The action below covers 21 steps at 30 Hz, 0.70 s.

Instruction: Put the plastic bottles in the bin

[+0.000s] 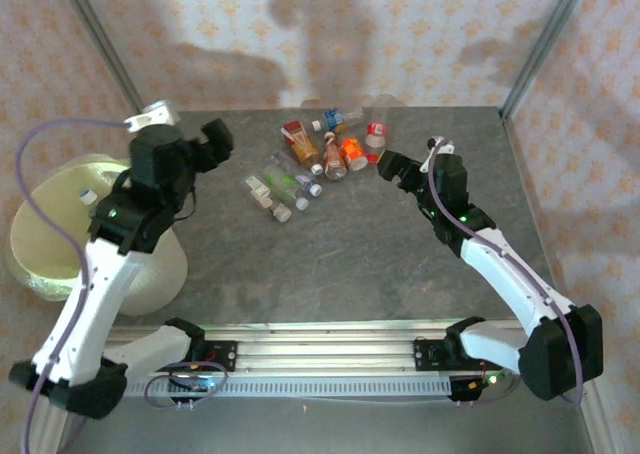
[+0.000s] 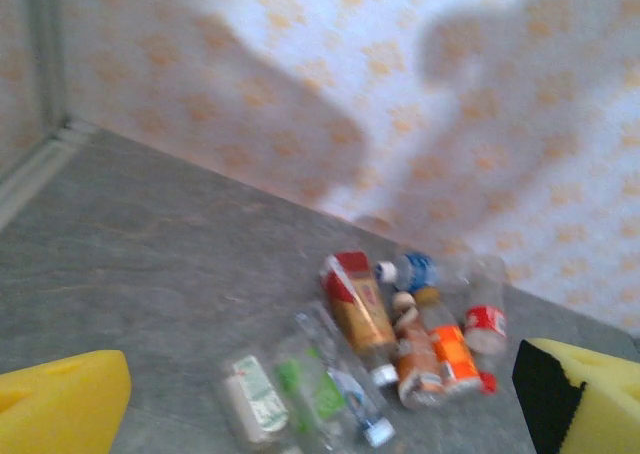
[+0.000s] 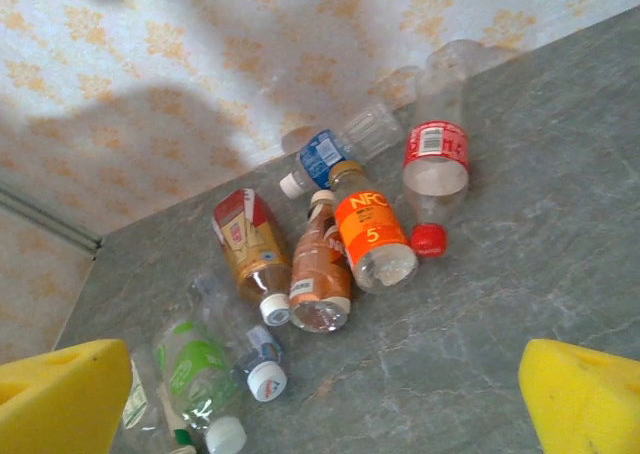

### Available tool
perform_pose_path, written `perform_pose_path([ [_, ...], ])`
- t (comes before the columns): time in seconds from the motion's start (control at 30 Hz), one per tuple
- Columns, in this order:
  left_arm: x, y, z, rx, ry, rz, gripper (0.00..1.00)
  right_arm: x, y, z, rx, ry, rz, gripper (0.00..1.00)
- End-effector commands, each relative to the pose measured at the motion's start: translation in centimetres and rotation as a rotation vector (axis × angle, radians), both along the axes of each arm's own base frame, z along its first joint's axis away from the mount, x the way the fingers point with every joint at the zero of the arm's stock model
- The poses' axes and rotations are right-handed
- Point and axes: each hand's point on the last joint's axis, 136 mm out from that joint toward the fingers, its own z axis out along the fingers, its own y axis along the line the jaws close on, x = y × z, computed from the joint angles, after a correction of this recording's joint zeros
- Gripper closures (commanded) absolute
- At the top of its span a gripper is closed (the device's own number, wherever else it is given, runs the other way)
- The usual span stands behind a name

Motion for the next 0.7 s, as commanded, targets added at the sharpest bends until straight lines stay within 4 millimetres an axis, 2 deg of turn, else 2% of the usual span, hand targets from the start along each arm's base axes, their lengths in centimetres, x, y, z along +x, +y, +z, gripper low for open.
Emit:
perform_pose_path([
  [0.0, 1.7, -1.8, -1.8, 0.027, 0.065, 0.04, 0.0, -0.5, -1.6, 0.2, 0.003, -0.019, -0.08, 0.01],
  [0.17, 5.3, -5.1, -6.0, -0.024, 0.163, -0.004, 0.0, -1.3, -2.3, -1.0, -0.026, 0.023, -0.101, 0.01],
  [0.3, 6.8, -4.0, -9.9, 0.007, 0.254, 0.129, 0.0, -2.0, -2.5, -1.3, -0.034, 0.047, -0.098, 0.01],
  [0.43, 8.0, -5.0, -13.9, -0.027, 0.343, 0.131, 0.0, -2.8, -3.0, -1.3, -0.047, 0.054, -0.109, 0.01],
  [0.57, 9.0, -3.4, -19.1, -0.065, 0.431, 0.223, 0.0, -3.4, -3.6, -1.3, -0.054, 0.049, -0.126, 0.01],
  [0.67, 9.9, -2.2, -22.8, -0.119, 0.499, 0.228, 0.0, -3.8, -3.8, -1.1, -0.058, 0.052, -0.13, 0.01],
])
